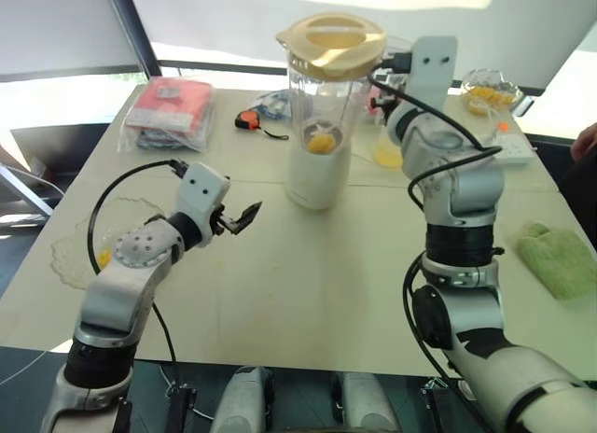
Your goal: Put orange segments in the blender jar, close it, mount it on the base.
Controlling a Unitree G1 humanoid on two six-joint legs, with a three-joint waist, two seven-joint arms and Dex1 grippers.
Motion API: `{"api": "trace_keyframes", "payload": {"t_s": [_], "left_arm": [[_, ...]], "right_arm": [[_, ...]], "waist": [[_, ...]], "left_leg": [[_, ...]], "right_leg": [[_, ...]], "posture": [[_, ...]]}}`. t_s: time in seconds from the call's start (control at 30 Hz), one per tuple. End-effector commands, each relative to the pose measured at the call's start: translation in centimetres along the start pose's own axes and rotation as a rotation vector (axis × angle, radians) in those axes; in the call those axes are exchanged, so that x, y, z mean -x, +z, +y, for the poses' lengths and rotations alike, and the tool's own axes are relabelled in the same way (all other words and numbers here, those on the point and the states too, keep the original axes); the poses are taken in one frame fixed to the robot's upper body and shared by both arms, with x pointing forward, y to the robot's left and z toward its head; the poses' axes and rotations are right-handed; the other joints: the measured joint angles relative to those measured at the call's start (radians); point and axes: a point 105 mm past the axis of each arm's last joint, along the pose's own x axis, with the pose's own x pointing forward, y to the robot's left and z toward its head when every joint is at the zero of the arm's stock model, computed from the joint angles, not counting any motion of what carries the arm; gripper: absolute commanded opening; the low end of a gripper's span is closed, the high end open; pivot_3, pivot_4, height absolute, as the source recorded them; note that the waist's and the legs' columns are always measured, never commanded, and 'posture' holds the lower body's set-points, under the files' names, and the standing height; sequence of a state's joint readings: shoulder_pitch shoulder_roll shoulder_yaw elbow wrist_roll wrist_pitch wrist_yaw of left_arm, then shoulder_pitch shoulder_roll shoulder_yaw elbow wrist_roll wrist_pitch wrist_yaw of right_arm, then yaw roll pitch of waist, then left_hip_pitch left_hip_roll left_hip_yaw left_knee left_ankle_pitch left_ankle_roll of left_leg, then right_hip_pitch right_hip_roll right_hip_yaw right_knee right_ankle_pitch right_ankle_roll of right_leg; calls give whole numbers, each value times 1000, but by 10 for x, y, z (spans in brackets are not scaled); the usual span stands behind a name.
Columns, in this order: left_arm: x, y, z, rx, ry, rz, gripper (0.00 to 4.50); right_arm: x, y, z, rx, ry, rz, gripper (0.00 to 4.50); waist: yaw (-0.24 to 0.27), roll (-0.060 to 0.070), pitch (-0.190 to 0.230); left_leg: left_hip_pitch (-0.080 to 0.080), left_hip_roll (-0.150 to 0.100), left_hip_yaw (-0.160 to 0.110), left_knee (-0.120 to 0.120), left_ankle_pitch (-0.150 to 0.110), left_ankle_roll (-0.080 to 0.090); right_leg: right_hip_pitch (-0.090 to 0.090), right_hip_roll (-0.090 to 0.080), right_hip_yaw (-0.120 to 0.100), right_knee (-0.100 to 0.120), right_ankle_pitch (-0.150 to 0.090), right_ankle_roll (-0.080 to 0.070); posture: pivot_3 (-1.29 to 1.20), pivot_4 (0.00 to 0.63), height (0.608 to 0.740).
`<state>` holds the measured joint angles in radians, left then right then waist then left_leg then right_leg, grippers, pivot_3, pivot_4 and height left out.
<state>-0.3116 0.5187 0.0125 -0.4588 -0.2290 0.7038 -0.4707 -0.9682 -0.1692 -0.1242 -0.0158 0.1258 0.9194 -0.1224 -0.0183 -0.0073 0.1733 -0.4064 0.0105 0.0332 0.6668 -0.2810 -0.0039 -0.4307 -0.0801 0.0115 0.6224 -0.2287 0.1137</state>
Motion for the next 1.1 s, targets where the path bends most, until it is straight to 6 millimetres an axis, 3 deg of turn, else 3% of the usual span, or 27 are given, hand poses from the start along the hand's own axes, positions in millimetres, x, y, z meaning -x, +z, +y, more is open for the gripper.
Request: {"api": "trace_keyframes", "payload": {"t_s": [0.03, 0.5, 0.73, 0.93, 1.1], "left_arm": [[-1, 10, 0, -21, -4, -42, 4124], [-4, 15, 5, 51, 7, -91, 4124], [-7, 16, 7, 79, 13, -95, 4172], [-4, 11, 5, 95, 4, -87, 4172], [7, -7, 1, 122, -17, -51, 4172]], "right_arm": [[-1, -19, 7, 8, 37, 76, 882], [-10, -27, 13, -29, 55, 127, 882], [-12, -22, 9, 24, 37, 83, 4350], [3, -45, -9, 222, 37, 60, 4437], [38, -69, -16, 275, 131, 19, 4437]], "waist": [[0, 0, 0], [-3, -1, -1], [-3, -1, 0], [-1, -2, -1], [1, -2, 0]], "left_leg": [[0, 0, 0, 0, 0, 0], [4, 0, 0, 0, 0, 0], [3, 0, 0, 0, 1, -1], [2, 0, -1, 0, 1, -1], [0, 0, -1, 0, 1, -1]], "right_leg": [[0, 0, 0, 0, 0, 0], [1, 1, 0, 4, 0, -1], [0, 1, 0, 6, -1, -1], [0, 1, 0, 4, -1, -1], [0, 0, 0, 3, -1, -1]], "posture": [[0, 150, 740], [0, 150, 740], [0, 150, 740], [0, 150, 740], [0, 150, 740]]}}
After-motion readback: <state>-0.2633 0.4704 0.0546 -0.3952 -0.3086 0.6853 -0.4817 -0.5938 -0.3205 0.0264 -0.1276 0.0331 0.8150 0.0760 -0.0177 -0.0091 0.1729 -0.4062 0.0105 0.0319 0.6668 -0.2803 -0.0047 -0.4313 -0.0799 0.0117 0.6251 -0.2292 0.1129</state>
